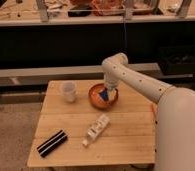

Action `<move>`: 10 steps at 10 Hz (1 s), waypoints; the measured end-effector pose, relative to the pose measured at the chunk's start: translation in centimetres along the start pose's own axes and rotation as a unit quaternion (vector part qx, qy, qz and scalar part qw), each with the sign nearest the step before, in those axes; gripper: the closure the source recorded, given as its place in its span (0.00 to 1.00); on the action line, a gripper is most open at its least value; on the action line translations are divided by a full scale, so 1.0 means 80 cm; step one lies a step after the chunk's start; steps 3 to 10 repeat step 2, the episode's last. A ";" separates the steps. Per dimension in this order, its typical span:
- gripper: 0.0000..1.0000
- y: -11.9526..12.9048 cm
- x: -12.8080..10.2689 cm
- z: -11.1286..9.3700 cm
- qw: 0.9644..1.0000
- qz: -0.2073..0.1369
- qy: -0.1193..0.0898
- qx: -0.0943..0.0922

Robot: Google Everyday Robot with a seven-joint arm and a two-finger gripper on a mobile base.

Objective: Place the white sponge in the ceramic bowl

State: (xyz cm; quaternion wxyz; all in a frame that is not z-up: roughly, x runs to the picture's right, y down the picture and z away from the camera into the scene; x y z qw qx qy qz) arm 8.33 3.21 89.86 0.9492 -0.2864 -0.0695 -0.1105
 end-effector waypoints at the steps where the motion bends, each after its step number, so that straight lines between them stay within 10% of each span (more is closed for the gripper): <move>1: 0.20 -0.001 -0.001 0.001 1.000 -0.001 0.000 -0.001; 10: 0.20 -0.003 -0.002 0.000 1.000 -0.001 0.000 -0.001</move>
